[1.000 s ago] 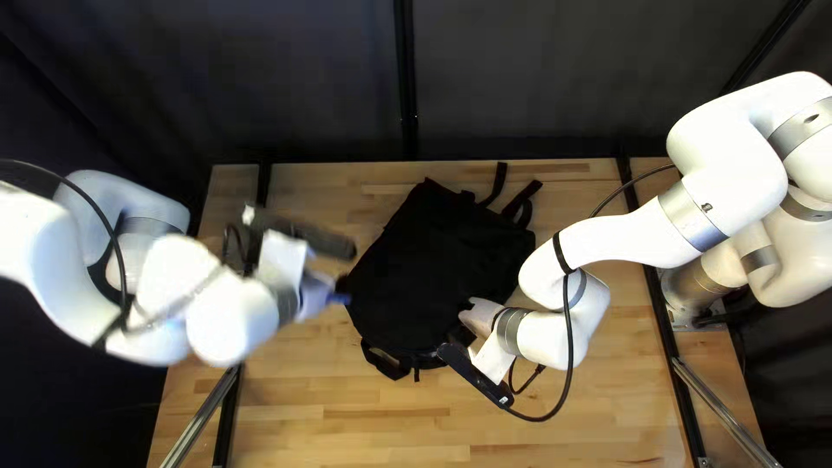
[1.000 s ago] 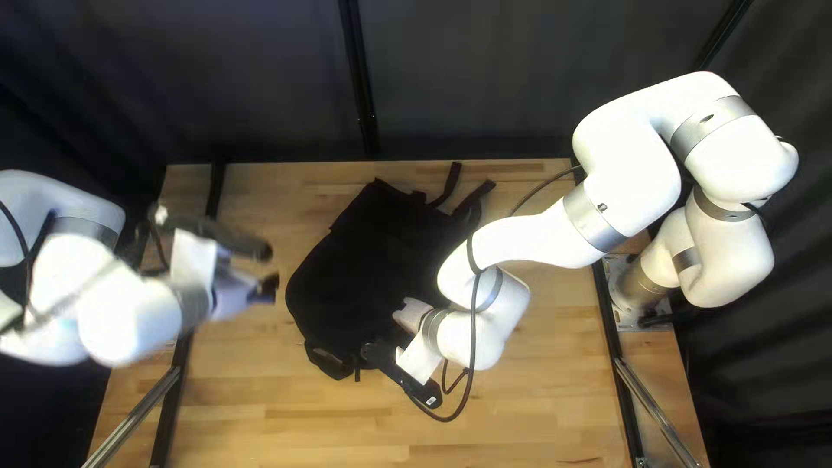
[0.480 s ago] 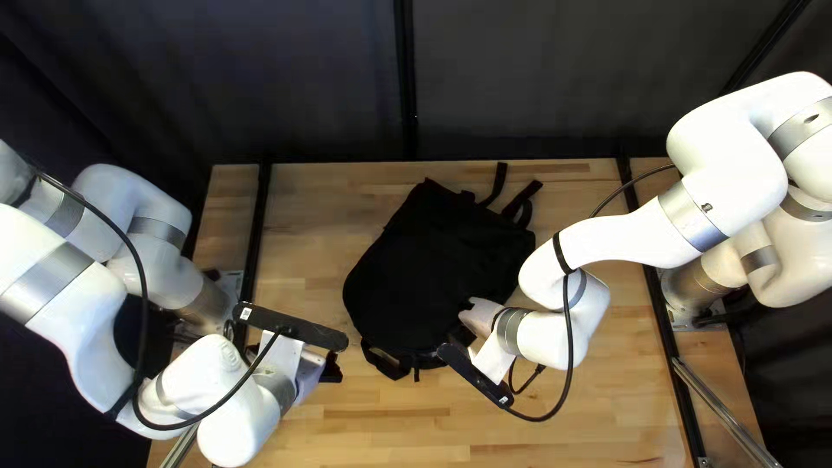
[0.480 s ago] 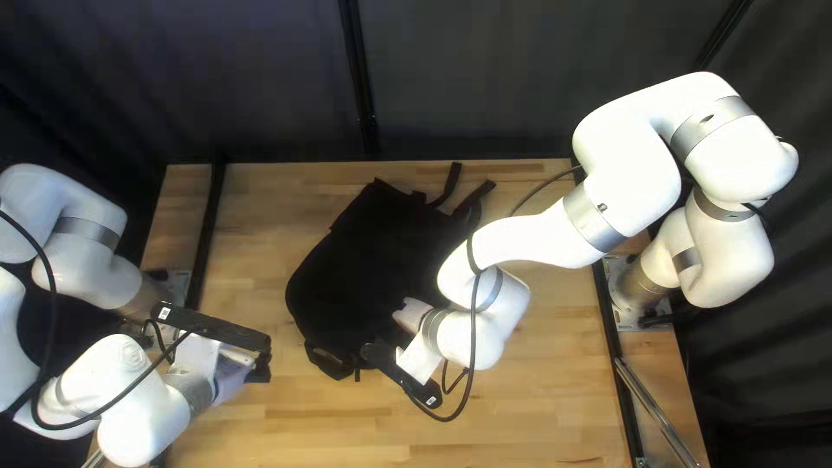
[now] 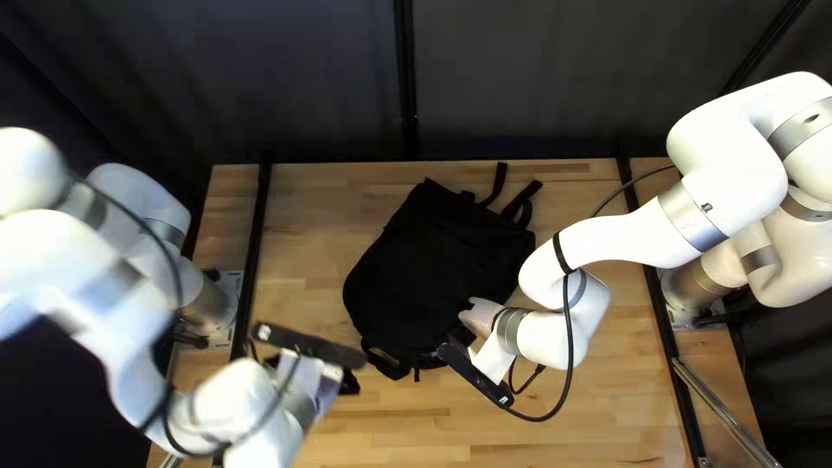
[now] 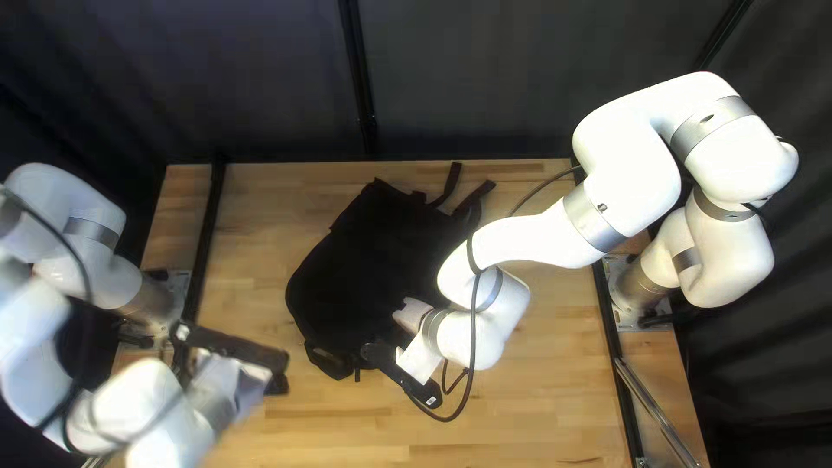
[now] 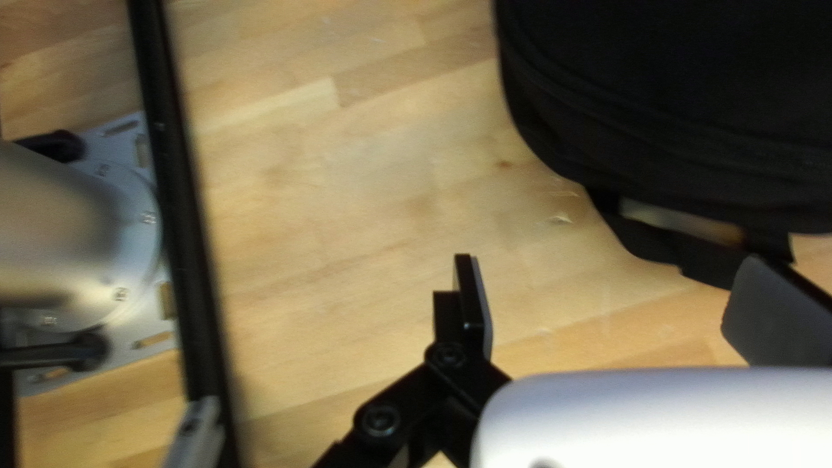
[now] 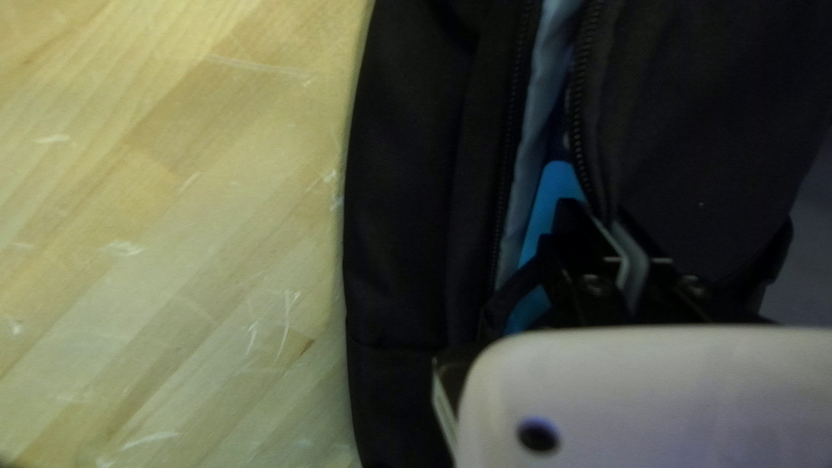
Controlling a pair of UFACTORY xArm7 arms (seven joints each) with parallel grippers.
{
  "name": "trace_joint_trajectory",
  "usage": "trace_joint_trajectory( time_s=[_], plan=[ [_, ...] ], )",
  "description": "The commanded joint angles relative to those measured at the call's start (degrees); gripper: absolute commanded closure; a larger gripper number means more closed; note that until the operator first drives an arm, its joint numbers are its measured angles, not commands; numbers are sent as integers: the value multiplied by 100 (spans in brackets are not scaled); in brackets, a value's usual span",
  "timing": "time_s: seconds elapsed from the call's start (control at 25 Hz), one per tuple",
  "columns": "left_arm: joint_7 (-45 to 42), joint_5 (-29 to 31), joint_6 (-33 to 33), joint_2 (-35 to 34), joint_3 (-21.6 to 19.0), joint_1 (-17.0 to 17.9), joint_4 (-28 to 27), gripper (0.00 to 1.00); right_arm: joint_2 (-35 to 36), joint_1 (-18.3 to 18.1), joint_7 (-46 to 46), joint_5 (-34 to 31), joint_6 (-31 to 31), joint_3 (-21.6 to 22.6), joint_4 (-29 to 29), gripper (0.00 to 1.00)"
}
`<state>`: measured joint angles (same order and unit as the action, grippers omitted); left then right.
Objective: Remove a lunch box from a kids backpack
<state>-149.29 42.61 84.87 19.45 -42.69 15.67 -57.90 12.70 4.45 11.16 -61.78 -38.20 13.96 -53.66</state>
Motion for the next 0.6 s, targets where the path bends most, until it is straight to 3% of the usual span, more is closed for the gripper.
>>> trace_joint_trajectory(
  time_s=[0.04, 0.2, 0.6],
  plan=[
    [-542, 393, 196, 623, 180, 432, -362, 0, 0, 0, 0, 0, 0, 0, 0, 100],
    [-793, 835, 152, 1041, 419, 591, -604, 0, 0, 0, 0, 0, 0, 0, 0, 100],
    [-741, 1714, -408, 1309, 859, 289, -693, 0, 0, 0, 0, 0, 0, 0, 0, 100]
  ],
)
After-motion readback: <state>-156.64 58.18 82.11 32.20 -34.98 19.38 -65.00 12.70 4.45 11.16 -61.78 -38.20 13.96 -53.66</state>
